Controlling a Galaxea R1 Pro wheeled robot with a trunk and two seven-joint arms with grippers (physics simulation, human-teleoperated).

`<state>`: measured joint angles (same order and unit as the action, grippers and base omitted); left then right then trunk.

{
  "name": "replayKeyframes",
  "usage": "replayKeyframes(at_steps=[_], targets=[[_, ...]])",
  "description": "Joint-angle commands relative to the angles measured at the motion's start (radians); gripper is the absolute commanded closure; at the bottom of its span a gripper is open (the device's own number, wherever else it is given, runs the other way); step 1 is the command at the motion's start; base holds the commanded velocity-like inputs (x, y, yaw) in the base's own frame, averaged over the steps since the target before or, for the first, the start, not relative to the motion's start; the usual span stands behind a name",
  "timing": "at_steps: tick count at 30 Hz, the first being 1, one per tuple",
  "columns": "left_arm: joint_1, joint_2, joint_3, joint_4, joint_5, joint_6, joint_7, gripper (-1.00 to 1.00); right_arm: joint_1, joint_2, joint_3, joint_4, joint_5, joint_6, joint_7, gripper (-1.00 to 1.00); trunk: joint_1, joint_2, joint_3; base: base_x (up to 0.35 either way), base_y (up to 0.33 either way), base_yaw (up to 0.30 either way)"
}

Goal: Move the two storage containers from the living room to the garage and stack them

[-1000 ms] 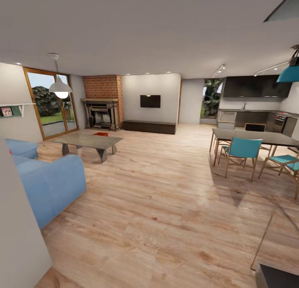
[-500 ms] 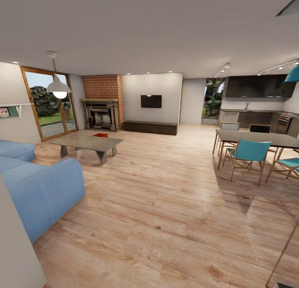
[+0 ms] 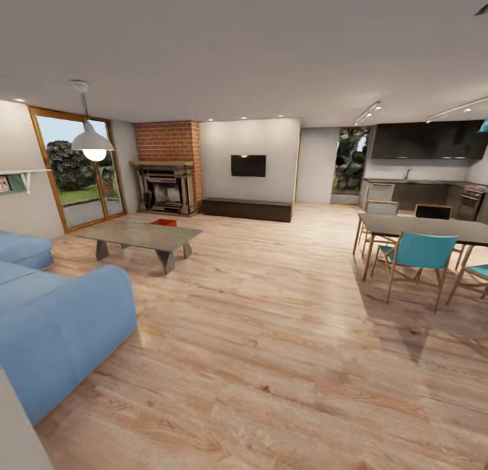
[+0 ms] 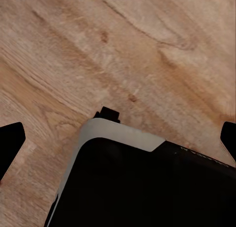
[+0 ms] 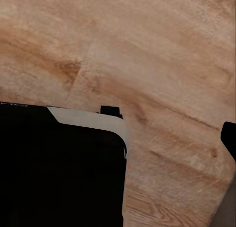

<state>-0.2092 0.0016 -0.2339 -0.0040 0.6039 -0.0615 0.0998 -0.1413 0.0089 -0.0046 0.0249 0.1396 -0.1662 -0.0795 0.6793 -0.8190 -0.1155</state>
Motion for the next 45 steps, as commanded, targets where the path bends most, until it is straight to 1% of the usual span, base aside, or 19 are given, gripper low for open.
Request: replayKeyframes(at_steps=[1, 8, 15, 29, 38, 45], targets=[[-0.001, -0.001, -0.008, 0.0, 0.007, -0.001, 0.003, -1.0, -0.001, 0.001, -0.001, 0.003, 0.01, -0.004, -0.006, -1.0, 0.001, -0.001, -0.002, 0.325, 0.105, 0.0], [-0.001, 0.0, -0.008, 0.0, 0.007, -0.001, 0.003, -1.0, -0.001, 0.0, -0.01, 0.002, 0.005, -0.006, -0.008, -1.0, 0.001, -0.001, -0.002, 0.325, 0.102, 0.0], [-0.001, 0.0, -0.008, 0.0, 0.007, 0.001, 0.003, -1.0, -0.001, 0.002, -0.003, 0.003, 0.009, -0.005, -0.007, -1.0, 0.001, -0.001, -0.002, 0.325, 0.032, 0.0], [-0.001, 0.0, -0.008, 0.0, 0.007, 0.009, 0.003, -1.0, -0.001, 0.004, -0.002, 0.003, 0.012, -0.005, -0.007, -1.0, 0.001, -0.001, -0.002, 0.325, 0.001, 0.0], [-0.001, 0.0, -0.008, 0.0, 0.006, 0.009, 0.003, -1.0, -0.001, 0.005, -0.003, 0.003, 0.013, -0.006, -0.008, -1.0, 0.001, -0.001, -0.002, 0.325, 0.0, -0.156], [-0.001, 0.0, -0.008, 0.0, 0.007, 0.009, 0.003, -1.0, -0.001, 0.003, -0.001, 0.003, 0.013, -0.006, -0.008, -1.0, 0.001, -0.001, -0.002, 0.325, 0.0, -0.031]])
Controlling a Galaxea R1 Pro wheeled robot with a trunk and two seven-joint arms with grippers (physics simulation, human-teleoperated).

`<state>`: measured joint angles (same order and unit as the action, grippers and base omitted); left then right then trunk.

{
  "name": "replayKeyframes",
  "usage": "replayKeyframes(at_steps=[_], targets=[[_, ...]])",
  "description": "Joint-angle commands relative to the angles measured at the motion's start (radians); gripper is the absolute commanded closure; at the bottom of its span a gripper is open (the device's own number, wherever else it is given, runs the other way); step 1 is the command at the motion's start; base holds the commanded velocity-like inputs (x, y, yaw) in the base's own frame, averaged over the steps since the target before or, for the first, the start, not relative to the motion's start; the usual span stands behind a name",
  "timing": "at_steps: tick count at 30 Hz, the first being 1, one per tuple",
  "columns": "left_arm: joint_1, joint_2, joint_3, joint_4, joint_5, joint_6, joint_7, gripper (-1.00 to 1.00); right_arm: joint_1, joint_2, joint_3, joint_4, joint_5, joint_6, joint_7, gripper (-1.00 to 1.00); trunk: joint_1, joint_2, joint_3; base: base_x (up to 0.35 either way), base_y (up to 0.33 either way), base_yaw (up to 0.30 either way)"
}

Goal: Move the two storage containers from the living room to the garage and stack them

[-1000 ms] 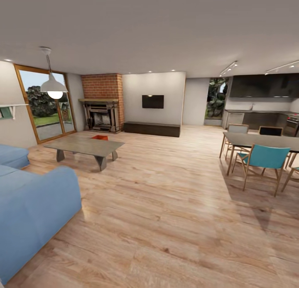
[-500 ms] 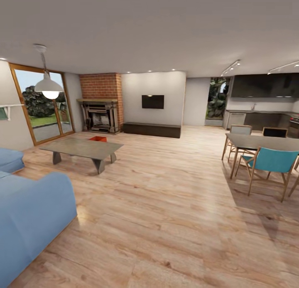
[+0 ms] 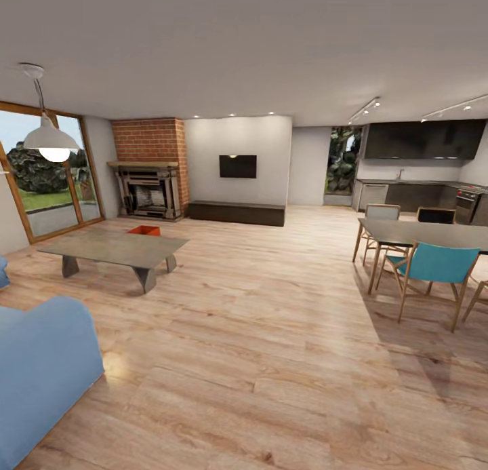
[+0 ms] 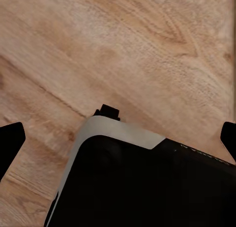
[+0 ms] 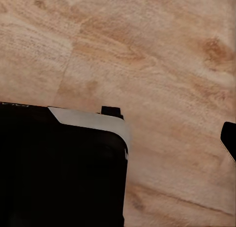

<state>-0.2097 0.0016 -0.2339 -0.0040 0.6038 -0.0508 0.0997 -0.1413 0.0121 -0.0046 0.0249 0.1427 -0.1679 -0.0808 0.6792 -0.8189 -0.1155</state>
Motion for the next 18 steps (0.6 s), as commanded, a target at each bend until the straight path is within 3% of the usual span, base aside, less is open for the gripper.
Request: replayKeyframes(at_steps=[1, 18], targets=[[0.0, 0.0, -0.008, 0.0, 0.007, -0.001, 0.003, -1.0, -0.001, 0.0, -0.001, 0.003, 0.01, -0.004, -0.006, -1.0, 0.001, -0.001, -0.002, 0.325, 0.0, -0.005], [0.0, 0.0, -0.008, 0.0, 0.007, -0.001, 0.003, -1.0, -0.001, -0.001, 0.0, 0.003, 0.011, -0.002, -0.005, -1.0, 0.001, -0.001, -0.002, 0.325, 0.0, 0.0]])
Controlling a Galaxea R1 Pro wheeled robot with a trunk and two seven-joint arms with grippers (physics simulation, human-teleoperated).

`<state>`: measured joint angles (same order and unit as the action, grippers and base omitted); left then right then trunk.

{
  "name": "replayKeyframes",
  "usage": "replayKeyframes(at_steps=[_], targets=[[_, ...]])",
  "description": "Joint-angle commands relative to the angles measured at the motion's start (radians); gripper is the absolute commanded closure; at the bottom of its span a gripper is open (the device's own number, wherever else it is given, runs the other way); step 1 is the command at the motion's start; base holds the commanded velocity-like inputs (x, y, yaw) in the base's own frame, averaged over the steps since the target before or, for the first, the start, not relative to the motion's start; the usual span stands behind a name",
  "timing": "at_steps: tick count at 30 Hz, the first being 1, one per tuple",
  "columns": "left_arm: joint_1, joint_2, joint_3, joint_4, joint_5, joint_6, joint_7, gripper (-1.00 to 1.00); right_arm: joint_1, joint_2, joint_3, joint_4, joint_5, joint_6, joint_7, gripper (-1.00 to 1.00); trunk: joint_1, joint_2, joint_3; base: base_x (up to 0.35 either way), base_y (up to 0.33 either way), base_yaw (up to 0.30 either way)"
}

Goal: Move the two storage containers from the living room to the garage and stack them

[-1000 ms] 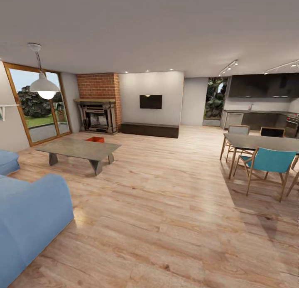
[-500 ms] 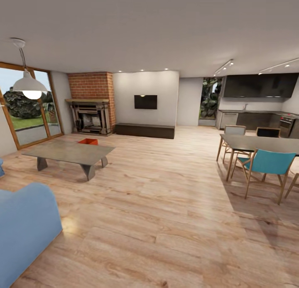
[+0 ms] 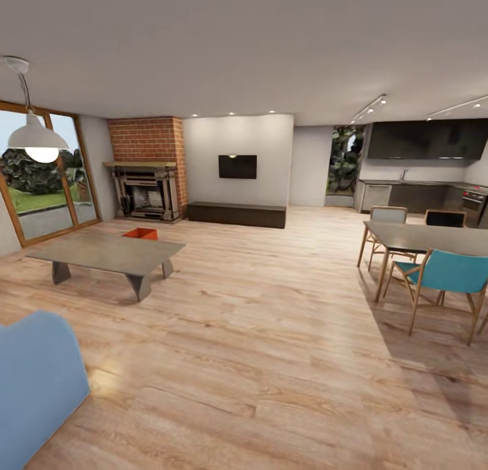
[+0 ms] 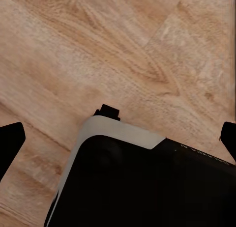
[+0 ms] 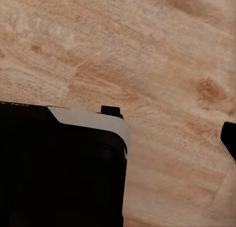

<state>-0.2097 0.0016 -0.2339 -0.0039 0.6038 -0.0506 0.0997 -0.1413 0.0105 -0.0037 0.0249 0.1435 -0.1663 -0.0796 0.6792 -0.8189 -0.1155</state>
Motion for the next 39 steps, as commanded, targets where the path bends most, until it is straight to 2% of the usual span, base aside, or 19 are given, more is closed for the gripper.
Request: replayKeyframes(at_steps=[1, 11, 20, 39], targets=[[0.0, 0.0, -0.008, 0.0, 0.007, -0.002, 0.003, -1.0, -0.001, 0.0, -0.001, 0.003, 0.01, -0.004, -0.006, -1.0, 0.001, -0.001, -0.002, 0.325, 0.0, 0.0], [0.0, 0.0, -0.008, 0.0, 0.007, -0.002, 0.003, -1.0, -0.001, 0.002, -0.001, 0.003, 0.01, -0.005, -0.006, -1.0, 0.001, -0.001, -0.002, 0.325, 0.0, -0.006], [0.0, 0.0, -0.008, 0.0, 0.007, -0.002, 0.003, -1.0, -0.001, 0.002, -0.002, 0.003, 0.01, -0.005, -0.006, -1.0, 0.001, -0.001, -0.002, 0.325, 0.0, -0.19], [0.0, 0.0, -0.008, 0.0, 0.007, -0.002, 0.003, -1.0, -0.001, 0.002, -0.001, 0.003, 0.01, -0.005, -0.006, -1.0, 0.001, -0.001, -0.002, 0.325, 0.0, -0.007]])
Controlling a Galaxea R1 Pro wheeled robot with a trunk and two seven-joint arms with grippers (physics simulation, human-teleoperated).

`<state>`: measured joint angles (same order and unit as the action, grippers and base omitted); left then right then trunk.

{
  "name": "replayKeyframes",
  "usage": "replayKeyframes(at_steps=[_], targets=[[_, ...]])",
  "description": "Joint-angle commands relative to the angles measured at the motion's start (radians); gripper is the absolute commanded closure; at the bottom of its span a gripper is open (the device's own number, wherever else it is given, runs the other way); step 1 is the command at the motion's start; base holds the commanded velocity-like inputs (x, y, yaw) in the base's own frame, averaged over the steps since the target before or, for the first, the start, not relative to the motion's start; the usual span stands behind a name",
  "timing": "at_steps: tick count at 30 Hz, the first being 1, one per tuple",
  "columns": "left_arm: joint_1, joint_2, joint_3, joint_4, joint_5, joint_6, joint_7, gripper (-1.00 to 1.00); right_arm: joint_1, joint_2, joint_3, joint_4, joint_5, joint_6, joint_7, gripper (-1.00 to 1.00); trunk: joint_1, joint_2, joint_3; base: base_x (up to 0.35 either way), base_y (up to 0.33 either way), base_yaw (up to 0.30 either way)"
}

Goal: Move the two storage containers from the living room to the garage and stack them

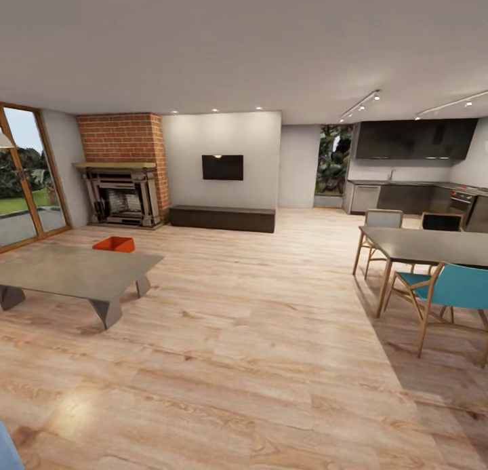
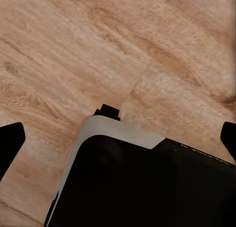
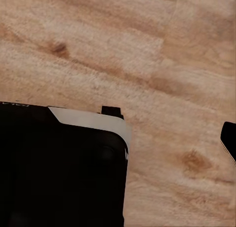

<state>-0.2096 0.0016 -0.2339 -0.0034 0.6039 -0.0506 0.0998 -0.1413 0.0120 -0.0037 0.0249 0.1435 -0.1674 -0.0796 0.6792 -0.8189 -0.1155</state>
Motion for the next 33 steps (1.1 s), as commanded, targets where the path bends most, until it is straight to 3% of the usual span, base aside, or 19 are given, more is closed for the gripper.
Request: replayKeyframes(at_steps=[1, 33], targets=[[-0.001, 0.0, -0.008, -0.001, 0.007, -0.002, 0.003, -1.0, -0.001, 0.0, -0.001, 0.003, 0.01, -0.004, -0.006, -1.0, 0.001, -0.001, -0.002, 0.325, 0.0, 0.0], [0.0, 0.0, -0.008, 0.0, 0.007, -0.003, 0.003, -1.0, -0.001, 0.0, -0.005, 0.001, 0.005, -0.013, -0.004, -1.0, 0.001, -0.001, -0.002, 0.325, 0.0, 0.0]])
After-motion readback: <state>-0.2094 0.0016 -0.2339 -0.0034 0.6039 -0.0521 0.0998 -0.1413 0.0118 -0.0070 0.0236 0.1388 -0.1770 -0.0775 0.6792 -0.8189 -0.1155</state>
